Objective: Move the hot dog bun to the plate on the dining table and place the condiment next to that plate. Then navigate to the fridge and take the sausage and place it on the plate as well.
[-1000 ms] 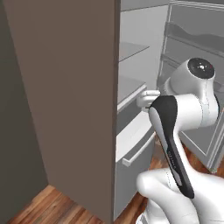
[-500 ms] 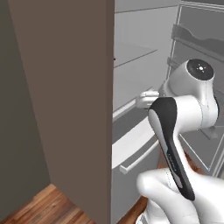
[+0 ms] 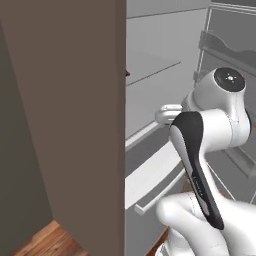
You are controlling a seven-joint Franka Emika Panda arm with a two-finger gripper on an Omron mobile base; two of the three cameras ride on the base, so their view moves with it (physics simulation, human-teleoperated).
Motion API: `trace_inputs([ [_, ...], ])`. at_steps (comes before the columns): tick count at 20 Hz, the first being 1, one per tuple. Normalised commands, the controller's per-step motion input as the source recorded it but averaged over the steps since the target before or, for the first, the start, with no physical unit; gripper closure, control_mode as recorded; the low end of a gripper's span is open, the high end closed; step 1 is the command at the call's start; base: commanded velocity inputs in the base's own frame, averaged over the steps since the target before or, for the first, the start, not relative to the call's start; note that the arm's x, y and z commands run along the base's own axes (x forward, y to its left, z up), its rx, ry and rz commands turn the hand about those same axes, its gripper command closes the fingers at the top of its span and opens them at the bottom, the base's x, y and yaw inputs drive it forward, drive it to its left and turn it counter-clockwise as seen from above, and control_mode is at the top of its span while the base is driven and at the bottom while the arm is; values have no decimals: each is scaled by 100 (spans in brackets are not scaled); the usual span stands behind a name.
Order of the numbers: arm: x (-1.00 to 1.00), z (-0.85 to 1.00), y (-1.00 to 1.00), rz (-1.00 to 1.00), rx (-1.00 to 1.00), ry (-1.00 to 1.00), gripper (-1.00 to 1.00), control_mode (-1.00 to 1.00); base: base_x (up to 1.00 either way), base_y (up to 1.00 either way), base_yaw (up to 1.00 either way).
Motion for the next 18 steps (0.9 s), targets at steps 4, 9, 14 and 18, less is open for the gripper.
trace_inputs([
  [4,0,0,0,0,0,0,-100,100,66,-3,6],
  [9,25,9,-7,11,0,-1,-100,-100,30,-17,10],
  [14,61,54,-18,37,-1,-11,-100,-100,0,0,0],
  [18,58,61,5,25,-8,-4,-100,-100,0,0,0],
])
